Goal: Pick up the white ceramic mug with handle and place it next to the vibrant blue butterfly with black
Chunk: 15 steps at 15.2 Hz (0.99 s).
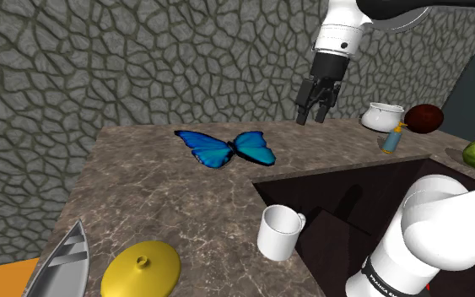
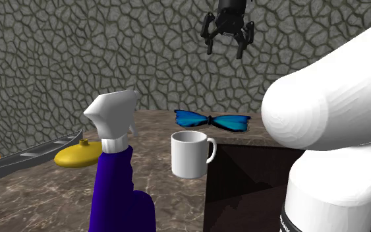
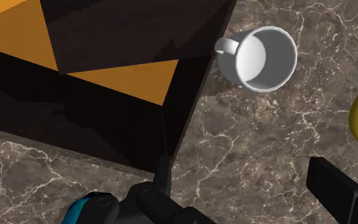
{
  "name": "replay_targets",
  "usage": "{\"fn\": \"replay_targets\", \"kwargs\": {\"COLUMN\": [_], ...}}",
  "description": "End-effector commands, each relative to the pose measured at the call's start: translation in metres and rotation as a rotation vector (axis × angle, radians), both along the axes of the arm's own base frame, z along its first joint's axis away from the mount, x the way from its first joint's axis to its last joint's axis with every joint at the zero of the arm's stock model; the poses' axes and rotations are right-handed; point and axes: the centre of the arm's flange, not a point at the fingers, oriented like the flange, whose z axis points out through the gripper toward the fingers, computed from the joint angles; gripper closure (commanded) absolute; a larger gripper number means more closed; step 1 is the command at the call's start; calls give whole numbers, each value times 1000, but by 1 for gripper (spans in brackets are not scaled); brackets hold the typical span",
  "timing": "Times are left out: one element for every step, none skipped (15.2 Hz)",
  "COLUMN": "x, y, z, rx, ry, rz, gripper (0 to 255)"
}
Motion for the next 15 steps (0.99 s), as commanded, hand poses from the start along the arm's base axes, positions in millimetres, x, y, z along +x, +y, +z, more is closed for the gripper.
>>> {"fn": "replay_targets", "kwargs": {"x": [0,-2,-4,-6,-8,-10,-12,-14,-16,-19,-21,-23,-25,-28,-30], "y": [0,10,19,29,39,48,58,67,76,86,95,104,113,122,131], "z": [0,-9,-19,-29,-38,-48,-58,-68,-78,-88,-98,-108,-118,-128,-138], "rx": [0,-6,-12,-18,-24,-30,-36,-41,-47,-53,-59,-65,-71,-77,-83], "ry": [0,-1,-1,-2,-3,-3,-4,-5,-5,-6,-7,-7,-8,-9,-9], "rz": [0,4,9,13,17,21,26,30,34,39,43,47,52,56,60], "gripper": [0,0,0,0,0,0,0,0,0,0,0,0,0,0,0]}}
